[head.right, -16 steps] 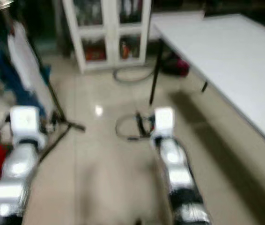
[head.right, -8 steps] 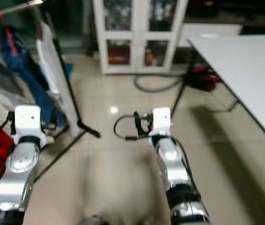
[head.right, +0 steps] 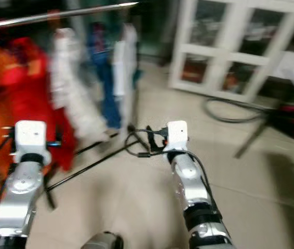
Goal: Hang hanger
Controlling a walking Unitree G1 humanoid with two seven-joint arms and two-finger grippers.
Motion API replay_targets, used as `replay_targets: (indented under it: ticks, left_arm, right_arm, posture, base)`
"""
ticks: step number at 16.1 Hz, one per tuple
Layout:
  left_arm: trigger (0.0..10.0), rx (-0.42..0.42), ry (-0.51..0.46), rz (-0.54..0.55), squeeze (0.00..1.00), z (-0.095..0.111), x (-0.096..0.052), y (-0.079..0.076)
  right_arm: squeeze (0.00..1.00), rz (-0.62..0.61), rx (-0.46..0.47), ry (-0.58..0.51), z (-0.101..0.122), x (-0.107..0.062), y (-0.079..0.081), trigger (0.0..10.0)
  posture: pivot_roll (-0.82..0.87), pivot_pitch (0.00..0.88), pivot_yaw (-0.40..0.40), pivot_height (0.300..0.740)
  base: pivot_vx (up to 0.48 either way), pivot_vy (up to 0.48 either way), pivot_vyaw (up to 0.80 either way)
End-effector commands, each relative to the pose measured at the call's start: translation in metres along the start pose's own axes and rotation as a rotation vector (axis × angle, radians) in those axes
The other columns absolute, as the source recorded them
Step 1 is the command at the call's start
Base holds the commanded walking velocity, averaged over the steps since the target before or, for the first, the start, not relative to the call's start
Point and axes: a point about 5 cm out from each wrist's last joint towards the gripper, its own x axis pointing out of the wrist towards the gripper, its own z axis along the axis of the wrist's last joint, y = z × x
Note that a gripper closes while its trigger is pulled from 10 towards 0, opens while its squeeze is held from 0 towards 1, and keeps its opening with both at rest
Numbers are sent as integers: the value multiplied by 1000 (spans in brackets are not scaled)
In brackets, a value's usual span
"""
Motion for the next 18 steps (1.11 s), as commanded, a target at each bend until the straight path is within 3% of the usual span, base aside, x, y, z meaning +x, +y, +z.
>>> replay_targets:
  ticks: [1, 5, 7, 8, 11, 13, 14, 16, 18]
  left_arm:
    - [10000, 13, -22, 7, 0, 4, 0, 1]
    - [10000, 37, -22, 18, 0, 4, -1, 3]
    - [10000, 105, 1, 38, 0, -1, -4, 6]
    - [10000, 91, 11, 46, 0, -3, -5, 8]
    - [10000, -78, -1, 17, 0, 1, -7, 11]
    - [10000, -77, -74, -20, 0, 13, -7, 5]
    - [10000, -72, -94, -32, 0, 17, -7, 2]
    - [10000, -49, -224, -51, 0, 39, -8, 0]
    - [10000, -55, -285, -52, 0, 54, -7, 2]
  right_arm:
    - [165, -9, 12, -15, 2, 1, -3, 10000]
    - [212, 9, 31, -9, 1, 1, -3, 10000]
    - [227, 1, 41, -3, -2, -2, -5, 10000]
    - [227, 1, 39, -5, -3, -3, -5, 10000]
    - [247, -28, 26, -59, 6, -2, -8, 10000]
    - [286, -35, -9, -77, 11, 0, -7, 10000]
    - [259, -53, -14, -97, 14, 1, -7, 10000]
    - [20, -128, 91, -221, 38, 5, -7, 10000]
    - [0, -141, 128, -291, 59, 8, -6, 10000]
  posture:
    - [133, 31, -2, 740]
    - [134, 25, -4, 740]
    - [139, 36, -2, 740]
    - [141, 36, 1, 740]
    - [141, 42, 6, 740]
    - [141, 37, 2, 740]
    - [143, 38, 3, 740]
    - [144, 41, 6, 740]
    - [142, 45, 8, 740]
  base:
    - [0, 0, 663]
    - [0, 0, 645]
    - [0, 0, 625]
    - [0, 0, 569]
    - [0, 0, 565]
    - [0, 0, 572]
    - [0, 0, 738]
    - [0, 0, 0]
    - [0, 0, 0]
